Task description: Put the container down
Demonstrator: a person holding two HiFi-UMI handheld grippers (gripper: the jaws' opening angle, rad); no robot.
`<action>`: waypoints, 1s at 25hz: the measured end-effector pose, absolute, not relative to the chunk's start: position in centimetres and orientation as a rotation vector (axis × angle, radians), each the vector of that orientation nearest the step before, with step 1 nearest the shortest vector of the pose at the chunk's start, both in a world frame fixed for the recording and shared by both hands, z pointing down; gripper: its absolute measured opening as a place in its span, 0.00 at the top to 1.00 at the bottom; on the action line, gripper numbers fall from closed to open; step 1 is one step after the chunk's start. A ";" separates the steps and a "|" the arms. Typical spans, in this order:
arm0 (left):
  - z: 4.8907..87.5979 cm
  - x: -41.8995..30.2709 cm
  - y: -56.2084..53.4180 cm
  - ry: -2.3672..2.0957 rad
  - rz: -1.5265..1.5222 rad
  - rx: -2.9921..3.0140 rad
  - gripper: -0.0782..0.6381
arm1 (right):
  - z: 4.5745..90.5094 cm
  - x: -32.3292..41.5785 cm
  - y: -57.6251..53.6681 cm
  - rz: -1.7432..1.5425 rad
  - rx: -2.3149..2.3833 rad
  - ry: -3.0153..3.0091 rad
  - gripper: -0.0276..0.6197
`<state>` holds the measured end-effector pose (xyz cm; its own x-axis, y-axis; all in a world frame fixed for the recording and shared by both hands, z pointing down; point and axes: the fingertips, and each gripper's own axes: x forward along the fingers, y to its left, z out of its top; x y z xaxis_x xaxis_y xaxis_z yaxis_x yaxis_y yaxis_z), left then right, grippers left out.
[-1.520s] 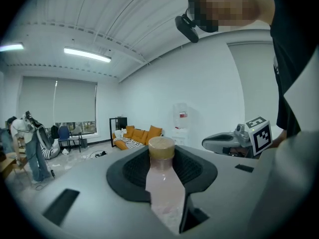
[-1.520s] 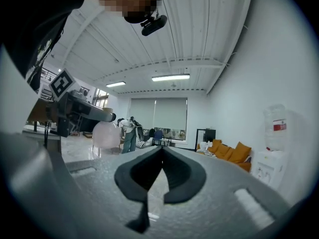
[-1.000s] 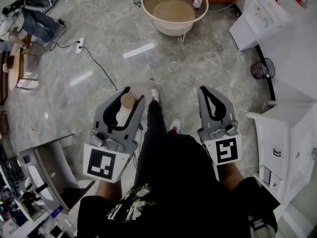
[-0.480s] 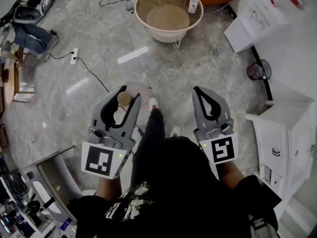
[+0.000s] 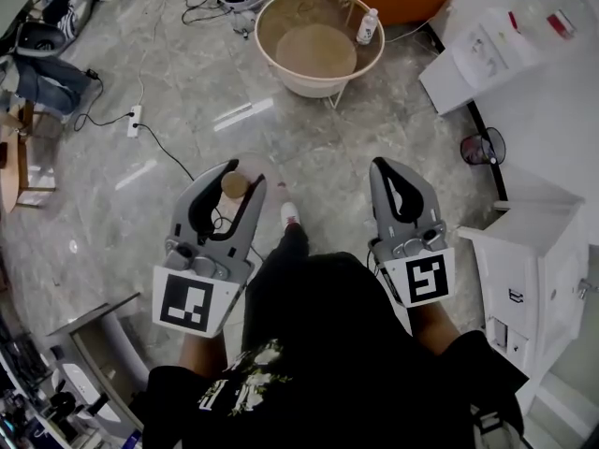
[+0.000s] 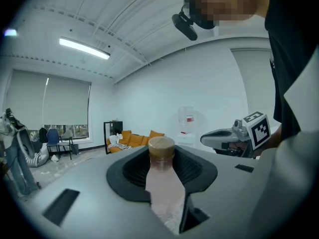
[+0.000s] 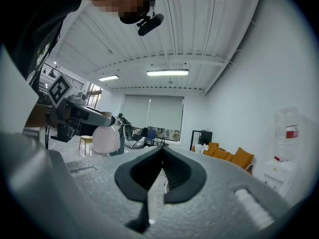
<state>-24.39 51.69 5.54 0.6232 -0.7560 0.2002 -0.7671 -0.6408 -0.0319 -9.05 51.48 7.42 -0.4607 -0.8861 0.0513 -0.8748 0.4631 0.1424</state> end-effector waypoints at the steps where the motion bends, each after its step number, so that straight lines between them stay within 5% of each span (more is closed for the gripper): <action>1: 5.7 -25.0 51.2 -1.300 0.302 2.778 0.69 | 7.5 -9.3 51.0 -0.153 1.571 -2.578 0.96; 25: 8.5 -27.0 40.8 -1.030 0.336 2.878 0.69 | 10.9 -9.5 42.9 -0.125 1.813 -2.325 0.96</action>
<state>-27.04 40.81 8.46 0.7519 -0.6192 0.2265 -0.6335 -0.7736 -0.0117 -9.50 42.91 10.91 -0.2341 -0.9673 0.0976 -0.9512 0.2486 0.1826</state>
